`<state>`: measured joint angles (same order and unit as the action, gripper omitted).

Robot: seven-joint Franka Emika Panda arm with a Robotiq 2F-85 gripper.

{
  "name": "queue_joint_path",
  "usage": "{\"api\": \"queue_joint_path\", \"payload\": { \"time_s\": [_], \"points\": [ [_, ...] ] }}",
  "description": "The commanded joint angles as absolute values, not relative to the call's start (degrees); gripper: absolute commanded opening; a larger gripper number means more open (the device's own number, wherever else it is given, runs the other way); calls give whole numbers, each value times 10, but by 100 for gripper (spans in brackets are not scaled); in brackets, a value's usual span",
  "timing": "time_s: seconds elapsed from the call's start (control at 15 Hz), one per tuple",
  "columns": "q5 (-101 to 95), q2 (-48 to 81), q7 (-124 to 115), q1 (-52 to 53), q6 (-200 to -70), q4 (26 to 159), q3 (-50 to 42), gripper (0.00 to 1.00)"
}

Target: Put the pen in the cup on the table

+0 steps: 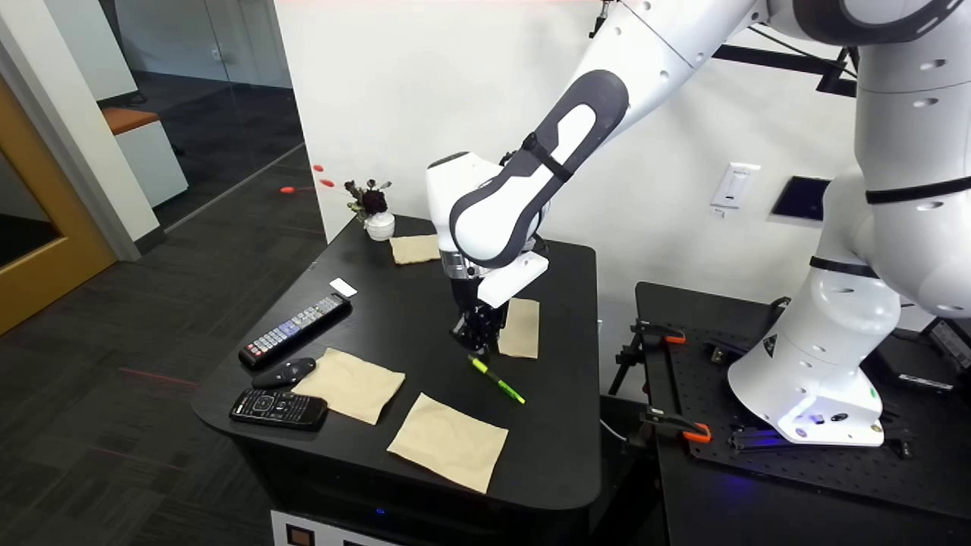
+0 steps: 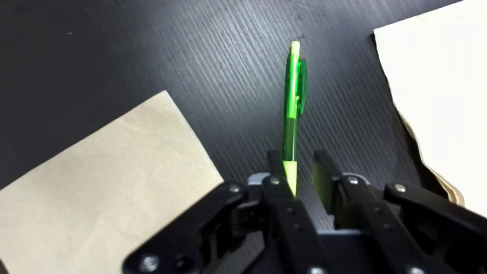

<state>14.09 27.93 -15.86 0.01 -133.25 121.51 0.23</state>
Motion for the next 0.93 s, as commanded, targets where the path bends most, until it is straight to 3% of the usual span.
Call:
{"api": "queue_joint_path", "payload": {
  "time_s": [0.0, 0.33, 0.87],
  "points": [
    [117, 277, -152, 8, -1324, 1204, -6, 58],
    [103, 275, -153, 7, -1330, 1202, -11, 98],
    [114, 279, -158, 5, -1332, 1205, -9, 100]
  ]
}}
